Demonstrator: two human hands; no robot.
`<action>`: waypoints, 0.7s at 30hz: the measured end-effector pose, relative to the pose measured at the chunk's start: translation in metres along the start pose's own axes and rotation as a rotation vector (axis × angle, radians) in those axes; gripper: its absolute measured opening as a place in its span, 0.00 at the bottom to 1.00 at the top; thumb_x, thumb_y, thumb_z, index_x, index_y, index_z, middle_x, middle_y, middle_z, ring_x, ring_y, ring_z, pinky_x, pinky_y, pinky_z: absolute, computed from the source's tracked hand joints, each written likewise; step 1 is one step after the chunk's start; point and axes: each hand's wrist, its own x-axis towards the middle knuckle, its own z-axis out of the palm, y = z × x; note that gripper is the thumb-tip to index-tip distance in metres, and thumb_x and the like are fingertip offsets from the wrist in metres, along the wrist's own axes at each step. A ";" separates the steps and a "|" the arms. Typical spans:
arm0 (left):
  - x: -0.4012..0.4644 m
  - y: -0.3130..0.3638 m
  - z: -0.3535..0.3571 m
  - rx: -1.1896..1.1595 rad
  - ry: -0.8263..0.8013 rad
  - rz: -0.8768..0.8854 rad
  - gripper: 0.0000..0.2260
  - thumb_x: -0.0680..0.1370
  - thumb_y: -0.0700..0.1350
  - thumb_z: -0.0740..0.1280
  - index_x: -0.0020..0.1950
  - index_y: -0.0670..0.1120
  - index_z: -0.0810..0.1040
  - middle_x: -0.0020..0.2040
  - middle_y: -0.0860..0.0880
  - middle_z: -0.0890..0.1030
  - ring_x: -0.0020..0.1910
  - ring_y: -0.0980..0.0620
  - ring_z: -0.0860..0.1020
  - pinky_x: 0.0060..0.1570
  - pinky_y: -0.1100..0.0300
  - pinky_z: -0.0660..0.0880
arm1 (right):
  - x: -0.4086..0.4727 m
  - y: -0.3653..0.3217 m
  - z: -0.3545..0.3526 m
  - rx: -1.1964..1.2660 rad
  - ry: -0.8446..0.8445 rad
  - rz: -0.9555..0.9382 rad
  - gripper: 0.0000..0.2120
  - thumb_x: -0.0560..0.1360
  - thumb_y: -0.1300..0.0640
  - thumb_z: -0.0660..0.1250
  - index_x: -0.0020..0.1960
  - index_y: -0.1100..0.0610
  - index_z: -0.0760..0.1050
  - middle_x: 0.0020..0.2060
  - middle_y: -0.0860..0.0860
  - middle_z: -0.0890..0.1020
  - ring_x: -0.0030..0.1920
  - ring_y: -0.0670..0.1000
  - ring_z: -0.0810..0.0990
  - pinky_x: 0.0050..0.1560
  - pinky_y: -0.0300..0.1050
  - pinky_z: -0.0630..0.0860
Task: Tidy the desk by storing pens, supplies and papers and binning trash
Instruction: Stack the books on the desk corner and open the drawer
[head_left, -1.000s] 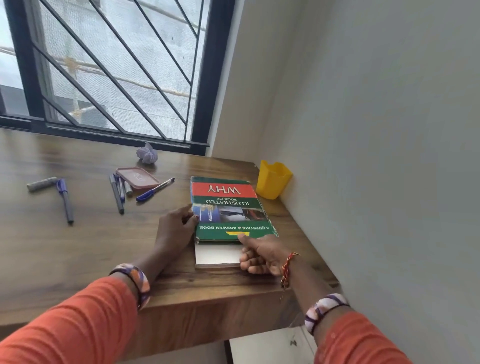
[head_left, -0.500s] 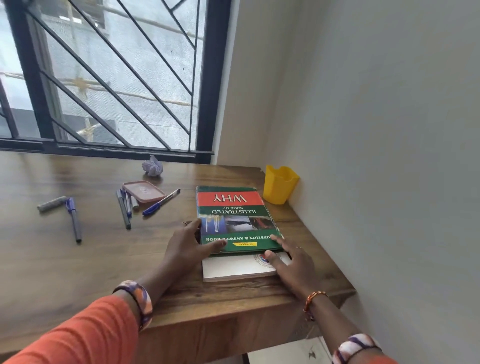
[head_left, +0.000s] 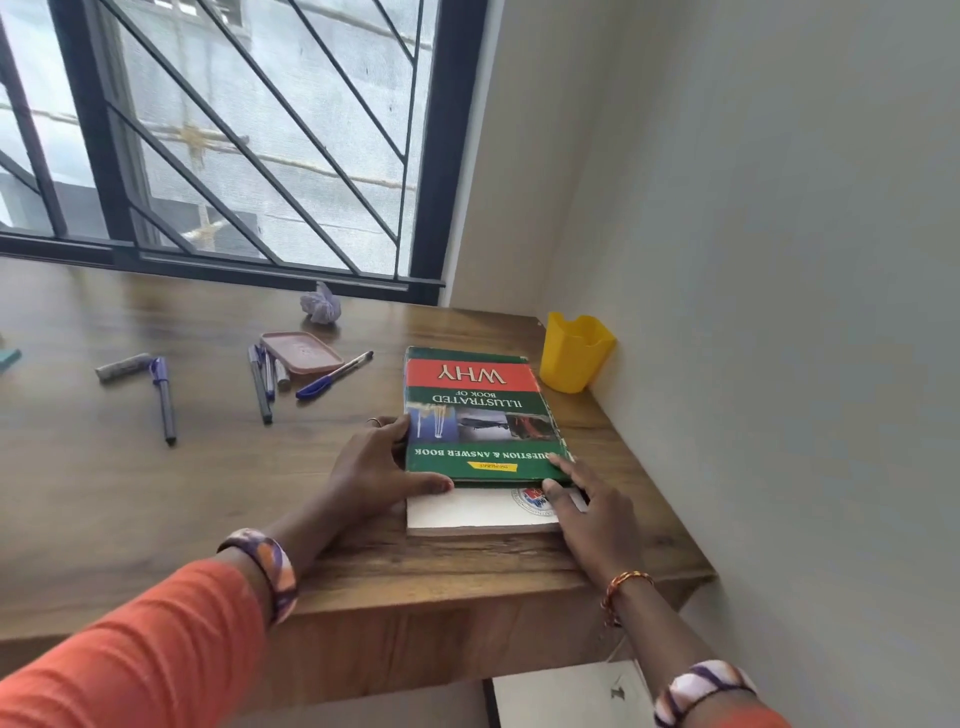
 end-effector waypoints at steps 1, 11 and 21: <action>0.000 0.002 0.000 0.020 0.012 0.013 0.37 0.60 0.49 0.80 0.65 0.41 0.74 0.48 0.59 0.75 0.43 0.65 0.77 0.55 0.64 0.74 | 0.000 0.000 0.000 0.007 0.002 0.008 0.16 0.74 0.53 0.67 0.62 0.47 0.76 0.60 0.49 0.79 0.57 0.49 0.78 0.53 0.37 0.72; -0.003 0.001 0.001 0.089 0.024 0.004 0.38 0.59 0.54 0.80 0.65 0.41 0.74 0.51 0.51 0.76 0.52 0.50 0.78 0.58 0.55 0.76 | -0.003 0.004 0.001 0.065 0.091 0.052 0.17 0.74 0.57 0.68 0.62 0.56 0.76 0.57 0.53 0.81 0.56 0.50 0.79 0.51 0.35 0.71; -0.009 0.005 -0.001 0.087 0.022 0.027 0.33 0.59 0.55 0.79 0.61 0.45 0.77 0.51 0.50 0.79 0.50 0.51 0.79 0.54 0.56 0.78 | -0.004 0.003 0.002 0.135 0.187 0.100 0.13 0.75 0.61 0.65 0.59 0.58 0.77 0.55 0.54 0.82 0.54 0.50 0.80 0.52 0.38 0.73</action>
